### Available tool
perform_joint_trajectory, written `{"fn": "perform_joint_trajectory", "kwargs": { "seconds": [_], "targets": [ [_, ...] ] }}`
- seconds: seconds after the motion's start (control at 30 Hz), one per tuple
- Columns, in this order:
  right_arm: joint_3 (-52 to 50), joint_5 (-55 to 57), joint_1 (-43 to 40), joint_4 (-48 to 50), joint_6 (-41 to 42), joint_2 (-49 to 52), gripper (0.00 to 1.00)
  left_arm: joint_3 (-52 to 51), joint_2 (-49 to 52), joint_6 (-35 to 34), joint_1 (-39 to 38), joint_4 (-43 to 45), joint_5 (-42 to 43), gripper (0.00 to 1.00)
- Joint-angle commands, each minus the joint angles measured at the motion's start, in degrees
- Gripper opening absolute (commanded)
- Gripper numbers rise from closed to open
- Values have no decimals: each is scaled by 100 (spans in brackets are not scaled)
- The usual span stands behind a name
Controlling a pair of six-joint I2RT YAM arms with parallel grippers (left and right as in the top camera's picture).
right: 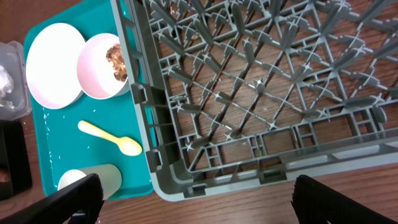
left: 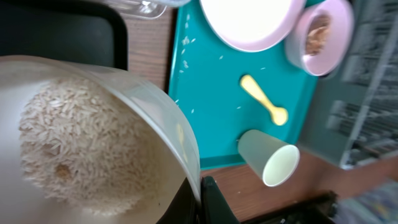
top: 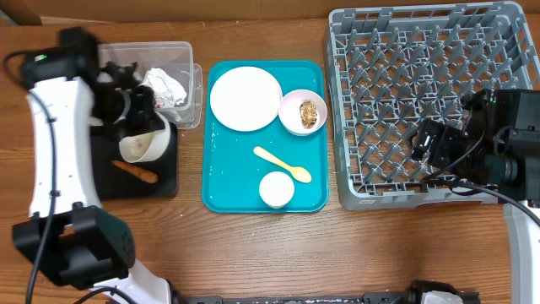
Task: Sort waste into correct bins and load items into the dishwasher
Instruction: 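Tip the rice bowl over the black tray to empty it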
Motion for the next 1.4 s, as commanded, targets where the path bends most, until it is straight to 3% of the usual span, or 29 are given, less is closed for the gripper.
{"fn": "perform_joint_trajectory", "kwargs": {
  "seconds": [0.0, 0.17, 0.33, 0.53, 0.67, 0.77, 1.0, 1.37],
  "targets": [
    [118, -33, 0, -4, -2, -4, 100, -625, -205, 1263, 612, 236, 1738, 4],
    [118, -35, 0, -4, -2, -4, 100, -2046, -203, 2221, 1338, 1069, 3329, 4],
    [118, -35, 0, -48, 0, -4, 100, -3045, -177, 2356, 1755, 1851, 4048, 4],
    [118, -33, 0, -72, -2, -4, 100, -3777, 72, 1633, 2262, 2855, 4837, 4],
    [118, -33, 0, -79, -2, -4, 100, -3829, 170, 1412, 2426, 2846, 5497, 4],
    [118, -33, 0, -94, -2, -4, 100, -3827, 170, 684, 2461, 2844, 5560, 4],
    [118, -33, 0, -111, -2, -4, 100, -3827, 170, 20, 2461, 2826, 6170, 4],
    [118, -33, 0, -122, -2, -4, 100, -3827, 170, -4, 2459, 2800, 6172, 4]
  ]
}}
